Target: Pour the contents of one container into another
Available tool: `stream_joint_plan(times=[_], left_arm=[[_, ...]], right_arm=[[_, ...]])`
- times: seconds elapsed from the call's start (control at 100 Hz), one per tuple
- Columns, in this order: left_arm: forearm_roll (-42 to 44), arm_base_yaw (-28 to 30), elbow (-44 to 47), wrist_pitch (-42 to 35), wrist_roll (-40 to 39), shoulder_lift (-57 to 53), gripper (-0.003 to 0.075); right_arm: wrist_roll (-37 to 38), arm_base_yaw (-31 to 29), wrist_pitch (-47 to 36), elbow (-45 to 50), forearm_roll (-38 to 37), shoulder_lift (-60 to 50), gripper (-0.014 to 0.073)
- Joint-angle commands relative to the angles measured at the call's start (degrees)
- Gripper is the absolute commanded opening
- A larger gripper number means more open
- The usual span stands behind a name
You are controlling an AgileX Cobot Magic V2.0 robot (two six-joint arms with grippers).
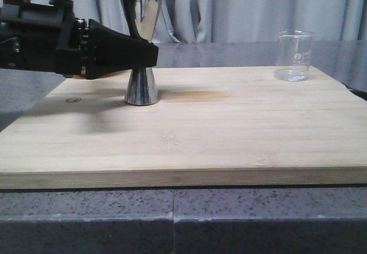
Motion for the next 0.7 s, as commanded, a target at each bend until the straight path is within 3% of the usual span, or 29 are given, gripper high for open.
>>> stream_joint_plan(times=[0.0,0.69], left_arm=[[-1.36,0.16,-0.39,4.65,-0.22,-1.86,-0.0018],[-1.29,0.16,0.8,4.65,-0.22,-1.86,-0.0017]], right_arm=[[0.18,-0.38,0.2,-1.38,2.15,-0.68,0.0544],[0.29,-0.38,0.2,-1.38,2.15,-0.68,0.0544]])
